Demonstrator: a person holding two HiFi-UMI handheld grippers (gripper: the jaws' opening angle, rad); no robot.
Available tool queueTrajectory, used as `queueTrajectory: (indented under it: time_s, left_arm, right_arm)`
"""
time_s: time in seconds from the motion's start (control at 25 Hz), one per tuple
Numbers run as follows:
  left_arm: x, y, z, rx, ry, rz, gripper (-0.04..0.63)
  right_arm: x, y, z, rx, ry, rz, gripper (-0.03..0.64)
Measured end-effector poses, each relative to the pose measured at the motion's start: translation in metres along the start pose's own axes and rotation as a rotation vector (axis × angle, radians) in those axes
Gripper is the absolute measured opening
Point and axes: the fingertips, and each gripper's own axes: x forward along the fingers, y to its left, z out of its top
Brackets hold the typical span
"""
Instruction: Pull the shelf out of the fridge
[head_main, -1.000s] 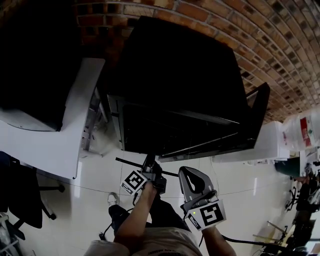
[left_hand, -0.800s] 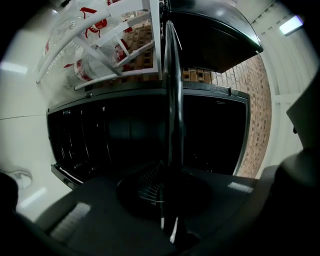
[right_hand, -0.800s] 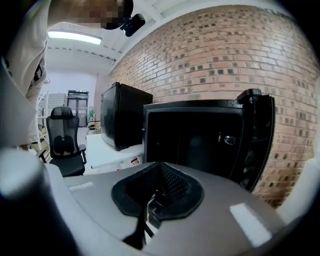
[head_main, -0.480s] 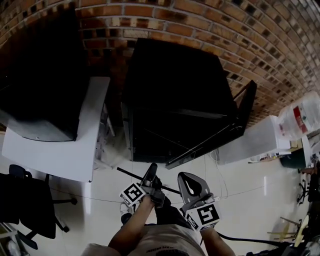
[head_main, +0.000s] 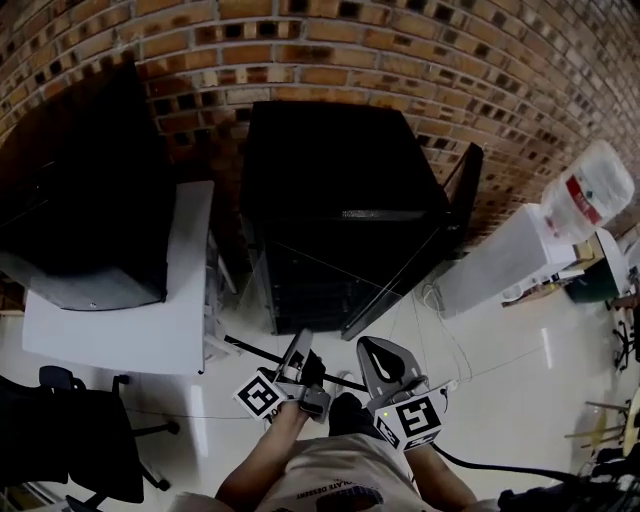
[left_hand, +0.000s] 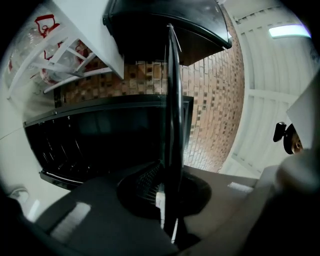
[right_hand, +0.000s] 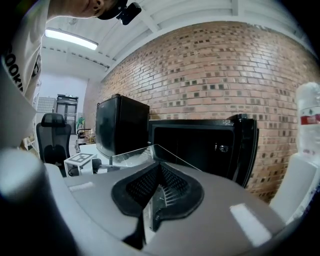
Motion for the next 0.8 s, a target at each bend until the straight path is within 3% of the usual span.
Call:
queueTrajectory:
  time_s: [0.2, 0.8]
  left_arm:
    - [-0.014, -0.031, 0.008, 0.023, 0.023, -0.069, 0.0]
    - [-0.073, -0.087, 0.054, 0.098, 0.002, -0.165, 0.0]
  right_arm:
    - [-0.008, 0.012, 0.016, -0.006, -0.062, -0.049, 0.005]
    - [-0.034, 0.072, 0.036, -0.021, -0.146, -0.136, 0.005]
